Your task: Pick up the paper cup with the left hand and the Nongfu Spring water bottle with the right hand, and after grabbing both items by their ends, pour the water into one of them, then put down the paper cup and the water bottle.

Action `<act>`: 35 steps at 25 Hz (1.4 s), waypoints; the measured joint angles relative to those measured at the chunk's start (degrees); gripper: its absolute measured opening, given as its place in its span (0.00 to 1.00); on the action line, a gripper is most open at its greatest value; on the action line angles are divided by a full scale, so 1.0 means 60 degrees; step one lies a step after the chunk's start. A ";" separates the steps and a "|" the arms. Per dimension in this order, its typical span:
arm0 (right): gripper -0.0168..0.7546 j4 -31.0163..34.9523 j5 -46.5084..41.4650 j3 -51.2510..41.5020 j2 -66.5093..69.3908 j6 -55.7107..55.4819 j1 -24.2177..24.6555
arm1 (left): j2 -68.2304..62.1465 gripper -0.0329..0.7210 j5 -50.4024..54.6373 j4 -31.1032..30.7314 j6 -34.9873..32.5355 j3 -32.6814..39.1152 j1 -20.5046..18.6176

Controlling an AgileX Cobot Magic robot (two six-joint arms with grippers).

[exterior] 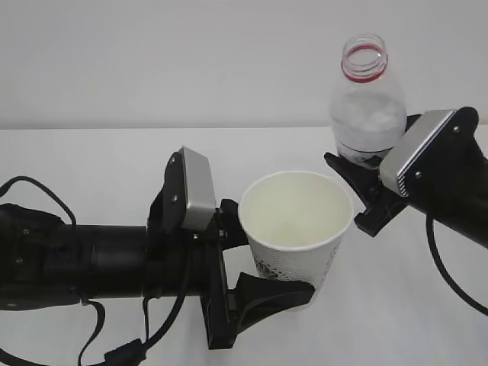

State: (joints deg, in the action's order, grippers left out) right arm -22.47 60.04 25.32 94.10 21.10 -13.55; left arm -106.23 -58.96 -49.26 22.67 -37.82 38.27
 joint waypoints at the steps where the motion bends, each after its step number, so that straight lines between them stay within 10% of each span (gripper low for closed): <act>1: 0.64 -0.0125 -0.0184 0.0123 -0.0038 0.0101 0.0000 | 0.0000 0.82 0.0000 -0.0045 0.0000 0.0000 0.0000; 20: 0.64 -0.0751 -0.1939 0.1393 -0.0510 0.1460 0.0000 | 0.0570 0.81 0.0070 -0.0127 0.0000 0.0000 -0.1580; 35: 0.64 -0.2323 -0.3490 0.3099 -0.0510 0.1660 0.0000 | 0.0577 0.81 0.0516 -0.0088 0.0000 0.0000 -0.1532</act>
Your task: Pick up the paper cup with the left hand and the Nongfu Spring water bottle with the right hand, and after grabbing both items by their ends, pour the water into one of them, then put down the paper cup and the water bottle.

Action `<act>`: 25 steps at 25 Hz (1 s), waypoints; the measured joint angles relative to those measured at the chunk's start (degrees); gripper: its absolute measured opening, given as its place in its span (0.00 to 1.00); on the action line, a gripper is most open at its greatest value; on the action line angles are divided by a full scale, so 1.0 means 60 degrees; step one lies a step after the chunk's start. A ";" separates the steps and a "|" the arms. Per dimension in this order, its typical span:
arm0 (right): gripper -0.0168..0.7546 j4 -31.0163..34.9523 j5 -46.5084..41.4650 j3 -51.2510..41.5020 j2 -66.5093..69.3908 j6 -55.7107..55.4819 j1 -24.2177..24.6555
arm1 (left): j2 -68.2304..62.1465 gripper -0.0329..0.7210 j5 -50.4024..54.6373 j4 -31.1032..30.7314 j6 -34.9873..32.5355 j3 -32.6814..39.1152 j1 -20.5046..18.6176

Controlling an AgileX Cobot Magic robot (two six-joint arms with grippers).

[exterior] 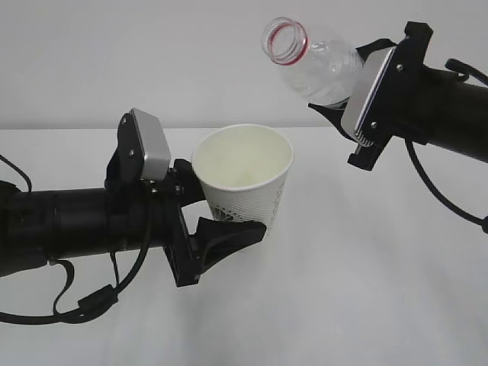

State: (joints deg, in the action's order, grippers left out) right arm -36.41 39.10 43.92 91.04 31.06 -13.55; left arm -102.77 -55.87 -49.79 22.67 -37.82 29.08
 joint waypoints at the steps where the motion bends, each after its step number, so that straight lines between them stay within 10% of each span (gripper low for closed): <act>1: 0.64 -0.0114 -0.0125 0.0080 0.0000 0.0037 0.0000 | 0.0000 0.81 0.0000 0.0000 0.0000 0.0000 0.0000; 25: 0.64 -0.0609 -0.1106 0.0977 0.0000 0.1095 0.0000 | 0.0000 0.81 0.0000 0.0022 0.0000 0.0000 0.0007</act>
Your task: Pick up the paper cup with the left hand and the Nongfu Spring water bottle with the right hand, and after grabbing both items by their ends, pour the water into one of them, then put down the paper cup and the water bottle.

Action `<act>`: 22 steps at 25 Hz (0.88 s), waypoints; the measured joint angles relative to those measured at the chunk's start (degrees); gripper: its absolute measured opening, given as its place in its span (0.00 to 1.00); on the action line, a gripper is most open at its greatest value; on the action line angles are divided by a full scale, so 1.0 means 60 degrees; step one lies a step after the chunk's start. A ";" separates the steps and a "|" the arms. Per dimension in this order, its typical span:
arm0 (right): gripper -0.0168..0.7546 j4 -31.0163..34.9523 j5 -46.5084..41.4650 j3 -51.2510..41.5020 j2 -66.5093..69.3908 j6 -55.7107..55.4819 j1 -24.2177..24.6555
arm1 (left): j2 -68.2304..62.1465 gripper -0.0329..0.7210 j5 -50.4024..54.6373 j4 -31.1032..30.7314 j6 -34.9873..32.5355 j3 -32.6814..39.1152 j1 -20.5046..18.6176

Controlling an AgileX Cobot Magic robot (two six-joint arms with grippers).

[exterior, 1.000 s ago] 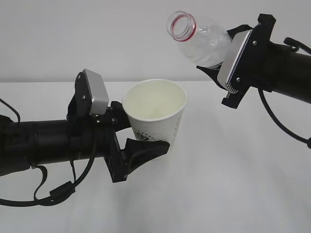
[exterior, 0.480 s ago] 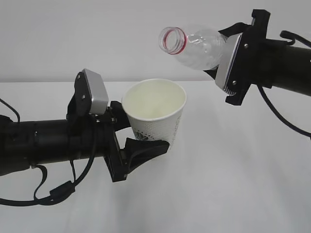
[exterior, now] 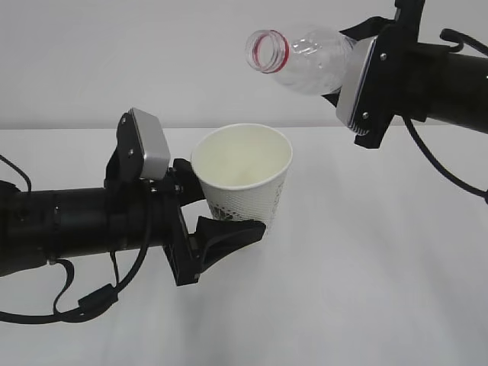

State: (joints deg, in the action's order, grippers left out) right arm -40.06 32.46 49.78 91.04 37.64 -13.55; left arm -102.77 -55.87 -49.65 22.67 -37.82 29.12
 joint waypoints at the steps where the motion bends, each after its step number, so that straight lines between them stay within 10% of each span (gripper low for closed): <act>1: 0.64 0.0000 -0.0050 0.0014 0.0000 0.0116 0.0000 | 0.0000 0.81 0.0000 0.0015 0.0000 0.0000 0.0000; 22: 0.64 0.0000 -0.0314 0.0014 0.0000 0.1475 0.0000 | 0.0000 0.81 0.0000 -0.0041 0.0000 0.0000 0.0000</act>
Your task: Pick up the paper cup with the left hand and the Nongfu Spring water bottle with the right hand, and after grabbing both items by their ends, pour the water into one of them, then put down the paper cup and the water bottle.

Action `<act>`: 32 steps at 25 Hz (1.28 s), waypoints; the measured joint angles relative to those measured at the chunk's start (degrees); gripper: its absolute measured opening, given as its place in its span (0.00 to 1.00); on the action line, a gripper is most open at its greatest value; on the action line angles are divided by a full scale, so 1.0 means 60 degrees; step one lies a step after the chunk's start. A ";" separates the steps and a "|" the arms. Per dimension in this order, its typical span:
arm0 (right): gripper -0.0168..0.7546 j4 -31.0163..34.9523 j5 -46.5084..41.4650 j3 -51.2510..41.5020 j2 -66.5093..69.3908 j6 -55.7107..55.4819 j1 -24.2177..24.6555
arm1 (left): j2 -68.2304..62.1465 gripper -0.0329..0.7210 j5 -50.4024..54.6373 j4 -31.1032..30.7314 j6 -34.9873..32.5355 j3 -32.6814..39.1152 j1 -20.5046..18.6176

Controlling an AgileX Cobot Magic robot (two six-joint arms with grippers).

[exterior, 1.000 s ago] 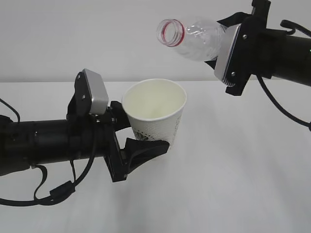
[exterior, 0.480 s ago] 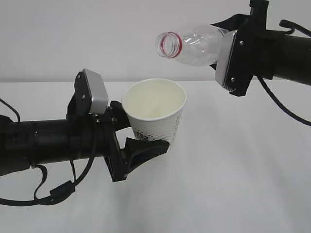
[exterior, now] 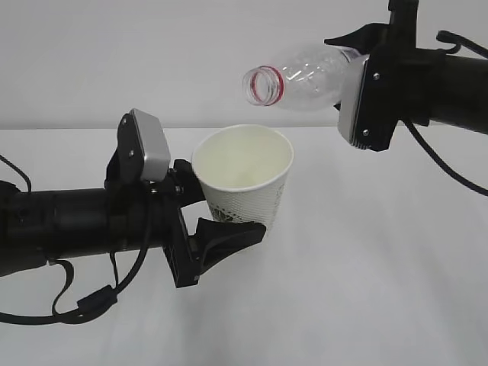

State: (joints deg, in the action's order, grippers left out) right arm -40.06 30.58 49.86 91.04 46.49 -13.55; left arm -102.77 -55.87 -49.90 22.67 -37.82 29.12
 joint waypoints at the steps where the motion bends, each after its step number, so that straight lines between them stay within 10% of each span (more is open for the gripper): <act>1: 0.64 0.0000 0.0000 0.0000 0.0000 0.0043 0.0000 | 0.0000 0.81 0.0000 -0.0022 0.0000 0.0000 0.0000; 32: 0.64 0.0000 0.0000 0.0000 0.0000 0.1314 0.0000 | 0.0000 0.78 0.0000 -0.0516 0.0000 0.0000 0.0000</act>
State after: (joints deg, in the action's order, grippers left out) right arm -40.06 30.58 49.86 91.04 54.37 -13.55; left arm -102.77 -55.87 -53.00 22.67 -37.82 29.12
